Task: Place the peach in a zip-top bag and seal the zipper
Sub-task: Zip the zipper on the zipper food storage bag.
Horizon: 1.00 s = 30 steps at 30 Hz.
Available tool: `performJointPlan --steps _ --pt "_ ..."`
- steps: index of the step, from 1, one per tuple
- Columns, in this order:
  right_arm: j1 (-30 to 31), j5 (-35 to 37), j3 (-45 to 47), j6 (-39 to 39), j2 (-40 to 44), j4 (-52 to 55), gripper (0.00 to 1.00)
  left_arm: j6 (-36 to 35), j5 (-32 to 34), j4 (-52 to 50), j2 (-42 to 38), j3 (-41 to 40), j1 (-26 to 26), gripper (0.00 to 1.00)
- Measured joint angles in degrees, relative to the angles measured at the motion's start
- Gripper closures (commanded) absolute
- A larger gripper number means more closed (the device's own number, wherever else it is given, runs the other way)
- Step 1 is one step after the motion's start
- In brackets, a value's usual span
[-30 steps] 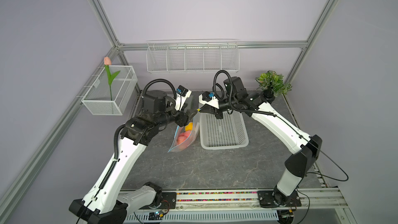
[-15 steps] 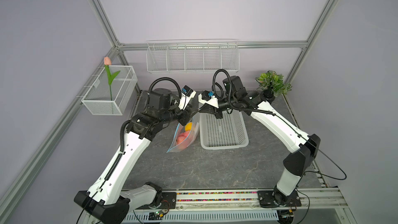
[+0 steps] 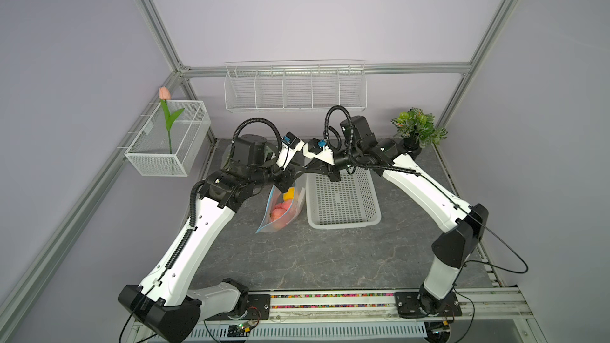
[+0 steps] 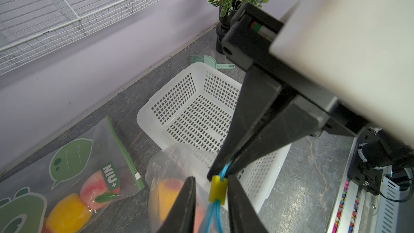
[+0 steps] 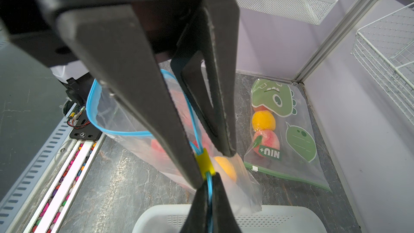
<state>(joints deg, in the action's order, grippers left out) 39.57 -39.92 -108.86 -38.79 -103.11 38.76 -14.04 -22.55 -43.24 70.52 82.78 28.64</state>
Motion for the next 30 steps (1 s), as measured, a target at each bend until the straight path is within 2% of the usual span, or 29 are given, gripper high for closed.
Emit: performJointPlan --steps 3,8,30 --pt "0.0 0.0 0.0 0.0 0.0 0.0 0.93 -0.2 -0.3 -0.2 0.0 0.0 0.3 0.9" --pt "0.0 0.1 0.0 0.1 0.0 0.0 0.93 -0.1 -0.2 -0.4 0.0 0.1 0.3 0.97" --pt "0.7 4.2 3.2 7.5 1.1 -8.2 0.93 1.2 5.4 -0.8 -1.6 0.3 0.4 0.96"
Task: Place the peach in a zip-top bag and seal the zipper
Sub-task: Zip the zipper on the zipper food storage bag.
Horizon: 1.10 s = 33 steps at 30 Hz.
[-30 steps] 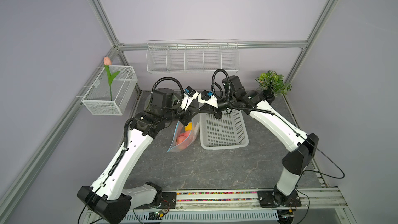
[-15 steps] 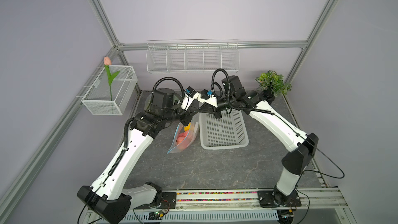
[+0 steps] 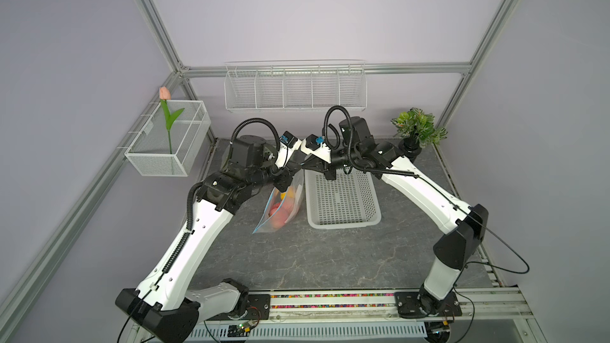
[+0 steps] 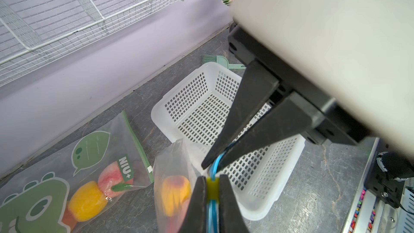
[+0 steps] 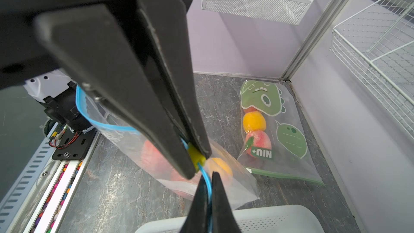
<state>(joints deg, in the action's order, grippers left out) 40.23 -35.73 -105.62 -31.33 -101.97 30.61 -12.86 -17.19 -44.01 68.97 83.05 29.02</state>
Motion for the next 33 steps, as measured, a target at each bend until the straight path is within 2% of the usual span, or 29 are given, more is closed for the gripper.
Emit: performJointPlan --steps 17,33 --pt "0.0 3.0 0.5 5.9 0.8 -4.0 0.93 0.9 2.6 -1.4 -4.2 -1.1 0.0 0.96" --pt "0.0 6.4 0.7 12.6 0.7 -6.2 0.93 4.7 5.9 -4.3 -8.7 -3.0 0.0 0.95"
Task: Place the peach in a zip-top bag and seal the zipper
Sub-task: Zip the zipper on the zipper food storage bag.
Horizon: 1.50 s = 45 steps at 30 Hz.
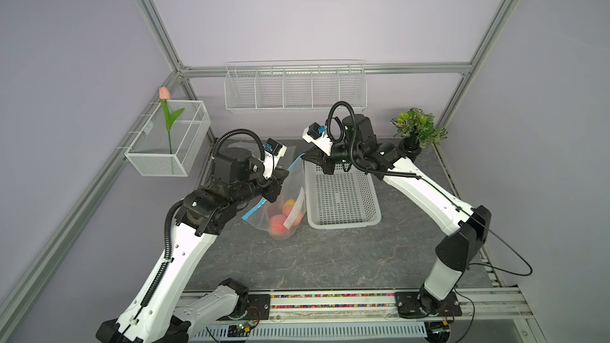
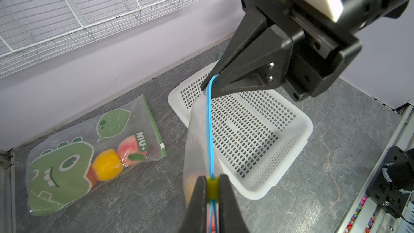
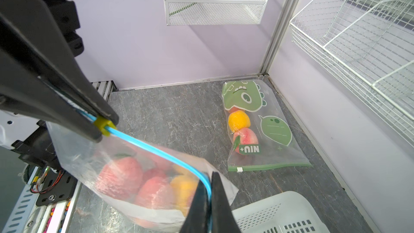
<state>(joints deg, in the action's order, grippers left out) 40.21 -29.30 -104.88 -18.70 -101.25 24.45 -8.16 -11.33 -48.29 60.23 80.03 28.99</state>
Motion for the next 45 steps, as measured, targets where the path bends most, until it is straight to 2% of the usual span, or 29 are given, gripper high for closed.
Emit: performJointPlan --steps 24,45 --pt "0.0 11.9 -4.0 12.2 -1.7 0.7 0.93 2.6 1.1 -2.1 -3.6 -0.9 0.0 0.95" --pt "0.1 21.6 -8.9 18.5 -4.8 3.6 0.93 3.2 2.6 -4.5 -6.1 -1.9 0.0 0.95"
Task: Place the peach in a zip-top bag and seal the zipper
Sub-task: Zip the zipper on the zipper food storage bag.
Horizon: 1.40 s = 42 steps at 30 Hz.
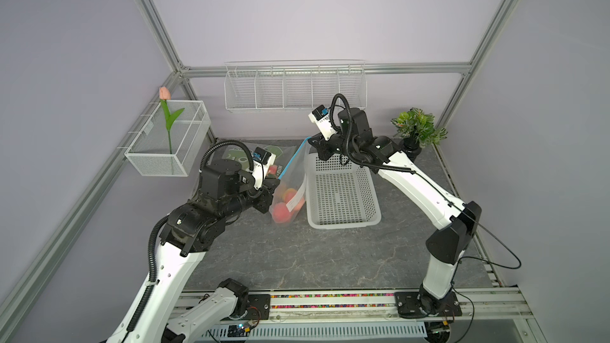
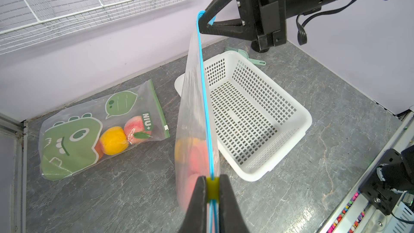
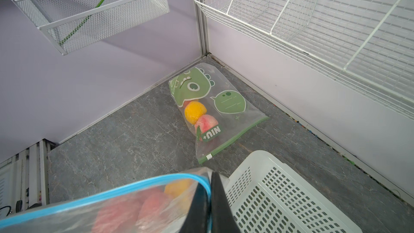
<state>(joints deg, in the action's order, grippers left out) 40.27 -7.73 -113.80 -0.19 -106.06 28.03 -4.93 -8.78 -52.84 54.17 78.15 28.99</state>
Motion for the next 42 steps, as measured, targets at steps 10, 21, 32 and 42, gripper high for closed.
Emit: performJointPlan --steps 10,21,32,42 --pt "0.0 1.6 -1.7 2.4 -1.1 0.9 0.93 0.0 0.9 -1.4 -1.5 -0.4 0.0 0.95" --pt "0.0 2.6 -1.9 3.3 -1.9 1.4 0.93 0.0 2.8 -4.0 -3.7 -0.7 0.0 0.95" --pt "0.0 1.4 -2.0 3.1 -1.9 1.5 0.93 0.0 3.4 -5.1 -4.2 -0.9 0.0 0.92" --pt "0.2 -1.2 4.0 -1.1 -1.2 -2.0 0.93 0.1 4.9 -5.0 -1.2 1.8 0.0 0.61"
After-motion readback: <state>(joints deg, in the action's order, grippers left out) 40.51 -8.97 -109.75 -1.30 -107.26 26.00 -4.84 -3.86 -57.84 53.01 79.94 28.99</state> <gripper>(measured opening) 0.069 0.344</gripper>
